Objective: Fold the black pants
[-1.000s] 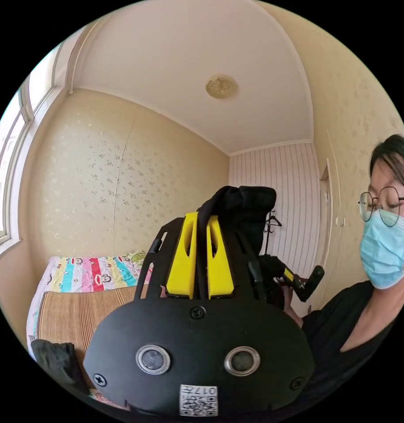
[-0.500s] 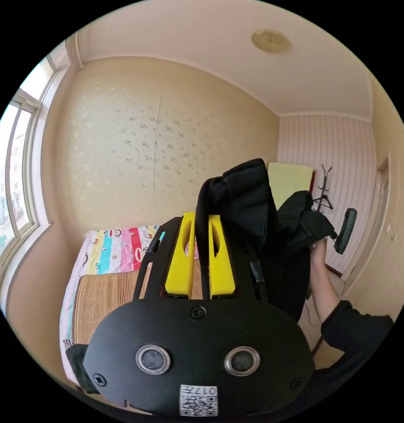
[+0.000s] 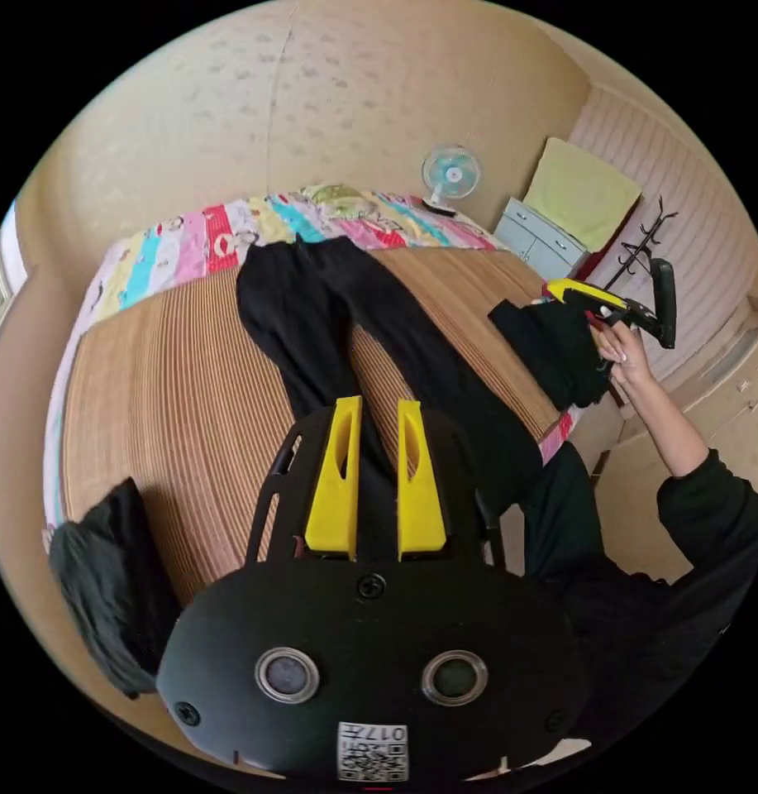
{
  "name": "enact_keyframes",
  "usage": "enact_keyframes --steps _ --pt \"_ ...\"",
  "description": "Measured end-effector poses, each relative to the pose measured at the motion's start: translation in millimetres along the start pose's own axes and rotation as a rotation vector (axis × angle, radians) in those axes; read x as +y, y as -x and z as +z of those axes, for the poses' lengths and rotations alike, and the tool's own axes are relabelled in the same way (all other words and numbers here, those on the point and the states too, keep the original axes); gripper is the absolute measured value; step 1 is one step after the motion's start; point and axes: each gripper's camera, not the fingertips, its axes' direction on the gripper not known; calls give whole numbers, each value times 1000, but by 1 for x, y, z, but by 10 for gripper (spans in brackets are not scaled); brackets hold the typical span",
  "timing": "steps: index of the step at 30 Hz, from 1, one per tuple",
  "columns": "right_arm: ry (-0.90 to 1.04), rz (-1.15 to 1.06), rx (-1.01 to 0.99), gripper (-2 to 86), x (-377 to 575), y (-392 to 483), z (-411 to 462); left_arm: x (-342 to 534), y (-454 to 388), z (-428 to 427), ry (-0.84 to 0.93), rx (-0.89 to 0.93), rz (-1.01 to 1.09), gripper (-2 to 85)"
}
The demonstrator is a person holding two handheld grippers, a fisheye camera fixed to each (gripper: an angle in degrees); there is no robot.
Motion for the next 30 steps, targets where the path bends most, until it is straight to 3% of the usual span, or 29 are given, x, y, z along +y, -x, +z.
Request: enact_keyframes --steps 5,9,14,16,17,21,24,25,30 --pt "30 249 -263 65 128 11 78 77 -6 48 -63 -4 -239 110" --pt "-20 253 -228 45 206 38 81 107 -23 38 -194 -96 -347 130" --pt "26 106 -59 21 258 60 89 81 -21 40 -128 -297 -350 100" --pt "30 100 -76 18 277 55 91 76 -13 31 -111 -229 -328 52" --pt "33 107 -87 17 281 53 90 78 -2 17 -126 -110 -351 25" --pt "61 120 -107 11 299 40 82 115 45 -56 -419 390 -369 -1" --pt "26 131 -100 8 312 38 75 144 88 -99 -531 505 -403 -6" --pt "20 131 -109 7 315 37 75 148 96 -106 -524 486 -405 -6" --pt "36 87 -53 5 322 43 73 202 150 -150 -353 41 -596 -5"
